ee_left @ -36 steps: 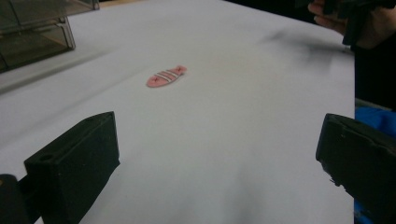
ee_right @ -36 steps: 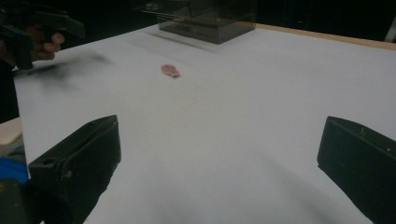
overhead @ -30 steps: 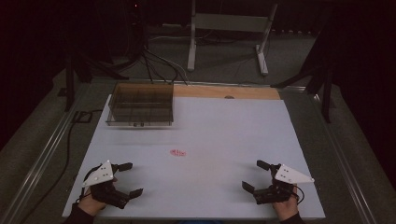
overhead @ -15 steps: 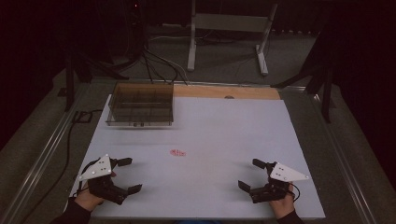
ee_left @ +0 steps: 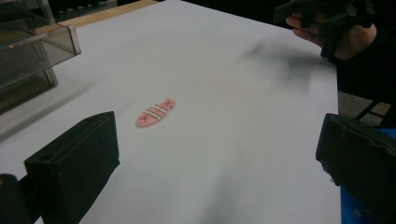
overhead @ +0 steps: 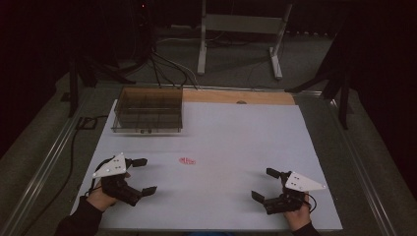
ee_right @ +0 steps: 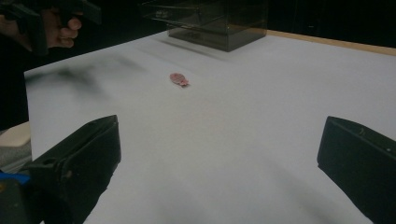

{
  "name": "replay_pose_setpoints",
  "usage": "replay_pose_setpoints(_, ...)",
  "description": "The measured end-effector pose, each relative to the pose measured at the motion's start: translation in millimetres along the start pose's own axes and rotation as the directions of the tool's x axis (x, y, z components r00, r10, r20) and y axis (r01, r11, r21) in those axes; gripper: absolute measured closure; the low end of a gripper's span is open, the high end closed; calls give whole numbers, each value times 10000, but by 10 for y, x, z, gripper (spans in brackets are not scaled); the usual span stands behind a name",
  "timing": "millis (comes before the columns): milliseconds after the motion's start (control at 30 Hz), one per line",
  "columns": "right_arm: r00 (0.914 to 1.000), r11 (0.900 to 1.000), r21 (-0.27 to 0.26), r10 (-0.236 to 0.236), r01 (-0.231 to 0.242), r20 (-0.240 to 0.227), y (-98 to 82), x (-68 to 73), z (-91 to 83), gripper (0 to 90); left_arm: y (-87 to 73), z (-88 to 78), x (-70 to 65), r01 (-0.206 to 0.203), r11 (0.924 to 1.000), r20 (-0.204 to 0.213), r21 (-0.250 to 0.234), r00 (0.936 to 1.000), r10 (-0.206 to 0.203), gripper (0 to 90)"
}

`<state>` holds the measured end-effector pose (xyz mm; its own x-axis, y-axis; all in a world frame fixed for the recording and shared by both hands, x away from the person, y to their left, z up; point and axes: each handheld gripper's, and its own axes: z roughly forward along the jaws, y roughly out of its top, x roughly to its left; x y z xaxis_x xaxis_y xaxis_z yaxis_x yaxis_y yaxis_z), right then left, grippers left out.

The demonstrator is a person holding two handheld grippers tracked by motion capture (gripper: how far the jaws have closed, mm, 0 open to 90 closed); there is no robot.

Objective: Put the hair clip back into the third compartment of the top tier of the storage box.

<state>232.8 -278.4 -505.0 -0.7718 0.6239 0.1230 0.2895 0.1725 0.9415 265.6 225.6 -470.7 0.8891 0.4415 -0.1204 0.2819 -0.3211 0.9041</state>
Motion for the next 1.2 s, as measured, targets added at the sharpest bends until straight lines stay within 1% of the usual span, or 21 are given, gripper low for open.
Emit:
replay_pose_setpoints(67,10000,10000,32,32,-32,-15,-3,-3,5,0,21,40,24,53,10000,112,2,9999,-53,5)
replay_pose_setpoints(167,10000,10000,51,59,-59,-23,-5,-6,5,0,41,79,42,-15,10000,106,18,9999,14,6)
replay_pose_setpoints(267,10000,10000,43,72,-71,-8,-7,-9,0,0,77,150,72,55,10000,194,-78,9998,-53,5)
replay_pose_setpoints(333,10000,10000,47,68,-68,-13,-7,-8,-2,0,90,196,84,93,10000,227,-4,9997,-92,5)
replay_pose_setpoints(367,10000,10000,47,68,-68,-13,-7,-8,-2,0,90,196,84,93,10000,227,-4,9997,-92,5)
replay_pose_setpoints(400,10000,10000,57,59,-59,-7,-7,-7,-3,0,112,239,95,10,9999,207,119,9998,-12,5)
replay_pose_setpoints(667,9999,9999,71,93,-93,-40,-11,-10,1,0,169,341,140,-113,9999,198,45,9997,112,5)
replay_pose_setpoints(767,9999,9999,88,98,-98,-40,-10,-8,2,0,176,373,150,-143,9998,182,125,9997,140,5)
replay_pose_setpoints(833,9999,9999,92,127,-126,-66,-13,-8,1,0,181,415,155,-198,9997,72,110,9998,197,5)
replay_pose_setpoints(967,9998,9998,94,161,-160,-86,-16,-14,1,0,190,474,149,-222,9995,148,226,9997,219,5)
replay_pose_setpoints(1000,9998,9998,83,171,-171,-89,-17,-16,1,0,197,520,152,-226,9994,301,277,9993,218,5)
replay_pose_setpoints(1100,9998,9998,82,181,-181,-101,-16,-15,-2,0,204,587,149,-296,9987,391,405,9988,280,5)
replay_pose_setpoints(1200,9998,9998,73,187,-186,-118,-16,-14,-2,0,203,654,157,-269,9987,517,434,9984,246,6)
